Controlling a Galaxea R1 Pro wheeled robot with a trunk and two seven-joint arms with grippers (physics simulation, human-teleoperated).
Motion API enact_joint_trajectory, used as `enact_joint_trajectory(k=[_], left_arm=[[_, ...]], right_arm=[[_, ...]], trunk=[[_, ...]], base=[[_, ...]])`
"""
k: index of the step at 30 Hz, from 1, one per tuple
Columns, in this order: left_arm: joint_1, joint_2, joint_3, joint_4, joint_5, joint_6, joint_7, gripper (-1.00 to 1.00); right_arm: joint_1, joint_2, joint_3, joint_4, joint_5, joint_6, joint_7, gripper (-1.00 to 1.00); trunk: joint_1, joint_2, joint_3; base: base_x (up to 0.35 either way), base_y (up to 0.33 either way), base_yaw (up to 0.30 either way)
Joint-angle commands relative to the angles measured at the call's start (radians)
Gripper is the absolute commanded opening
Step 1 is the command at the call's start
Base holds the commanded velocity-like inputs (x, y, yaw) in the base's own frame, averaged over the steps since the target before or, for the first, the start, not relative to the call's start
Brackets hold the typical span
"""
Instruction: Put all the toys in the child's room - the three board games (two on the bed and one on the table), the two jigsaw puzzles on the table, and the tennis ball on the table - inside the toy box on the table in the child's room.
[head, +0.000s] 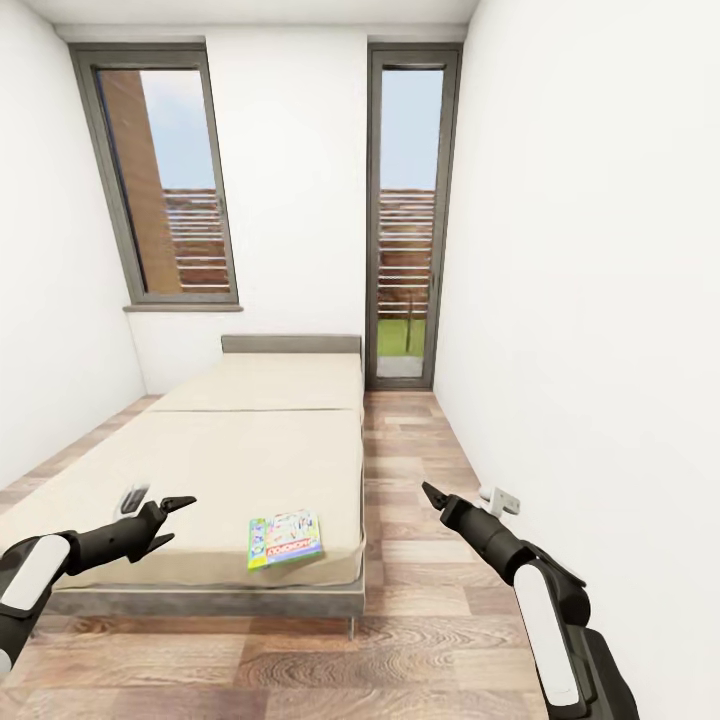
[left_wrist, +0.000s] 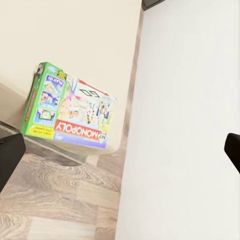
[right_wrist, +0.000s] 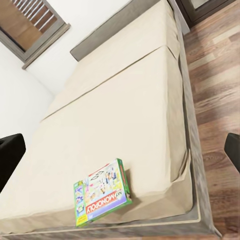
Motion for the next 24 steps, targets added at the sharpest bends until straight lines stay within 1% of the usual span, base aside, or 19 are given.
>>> enact_joint_trajectory(k=[1, 10, 24], left_arm=[[-0.001, -0.001, 0.003, 0.001, -0.004, 0.006, -0.006, 1.0], [-0.001, 0.001, 0.002, 0.034, -0.003, 0.007, -0.012, 1.0], [-0.001, 0.0, 0.006, 0.038, -0.003, 0.007, -0.012, 1.0]], right_arm=[[-0.001, 0.001, -0.003, -0.001, 0.0, 0.006, 0.005, 1.0], [-0.001, 0.001, -0.003, 0.0, 0.0, 0.007, 0.006, 1.0], [-0.001, 0.001, -0.004, 0.0, -0.001, 0.007, 0.006, 1.0]], trunk=[[0.004, -0.008, -0.004], [0.038, -0.071, -0.033], [0.092, -0.169, -0.076]], base=[[0.0, 0.0, 0.0], [0.0, 0.0, 0.0], [0.0, 0.0, 0.0]])
